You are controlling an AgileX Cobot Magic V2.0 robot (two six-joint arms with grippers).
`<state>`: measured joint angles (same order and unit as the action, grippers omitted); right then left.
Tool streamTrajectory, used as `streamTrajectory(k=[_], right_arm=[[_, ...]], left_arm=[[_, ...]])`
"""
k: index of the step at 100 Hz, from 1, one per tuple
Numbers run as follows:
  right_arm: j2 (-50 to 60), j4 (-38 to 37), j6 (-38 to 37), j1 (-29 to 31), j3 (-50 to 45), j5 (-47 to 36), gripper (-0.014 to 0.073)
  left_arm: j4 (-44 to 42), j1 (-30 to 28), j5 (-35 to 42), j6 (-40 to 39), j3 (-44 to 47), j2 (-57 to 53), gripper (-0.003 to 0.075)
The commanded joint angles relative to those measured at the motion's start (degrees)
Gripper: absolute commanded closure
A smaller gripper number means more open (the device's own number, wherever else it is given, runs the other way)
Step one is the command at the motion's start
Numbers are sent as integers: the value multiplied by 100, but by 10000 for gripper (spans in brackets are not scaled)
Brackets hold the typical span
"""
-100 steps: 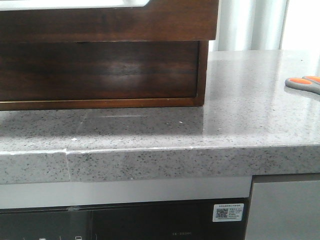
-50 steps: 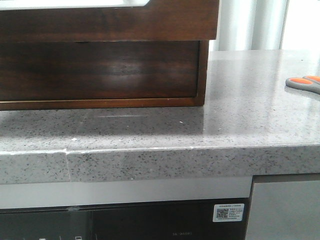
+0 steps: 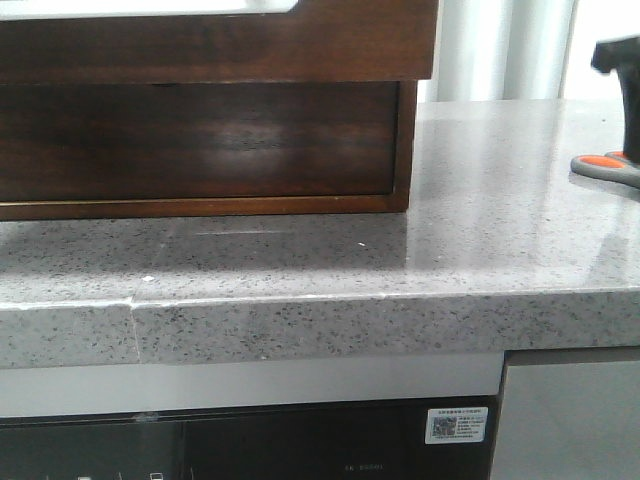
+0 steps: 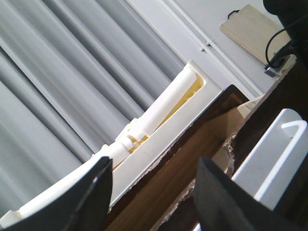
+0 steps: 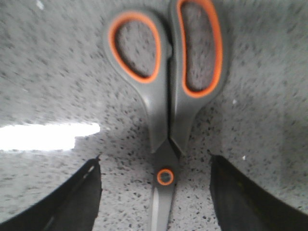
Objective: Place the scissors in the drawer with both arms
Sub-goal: 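Lower the right gripper onto the black scissors and grasp the handles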
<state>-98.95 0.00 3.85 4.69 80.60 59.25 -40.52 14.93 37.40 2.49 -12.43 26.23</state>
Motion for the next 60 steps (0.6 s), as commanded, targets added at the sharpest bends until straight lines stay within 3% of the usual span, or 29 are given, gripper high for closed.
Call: streamTrajectory(k=[1,29,60], right_arm=[[103,0,-5,104,188,1,197],[-45,130,-5,188,188,-109,203],[-296,130,6,188,188,-21,356]], left_arm=[[269,40,281,-81,-153,26,381],[269,40,281,-81,-153,26,381],[269,40,281,-81,-153,26,381]])
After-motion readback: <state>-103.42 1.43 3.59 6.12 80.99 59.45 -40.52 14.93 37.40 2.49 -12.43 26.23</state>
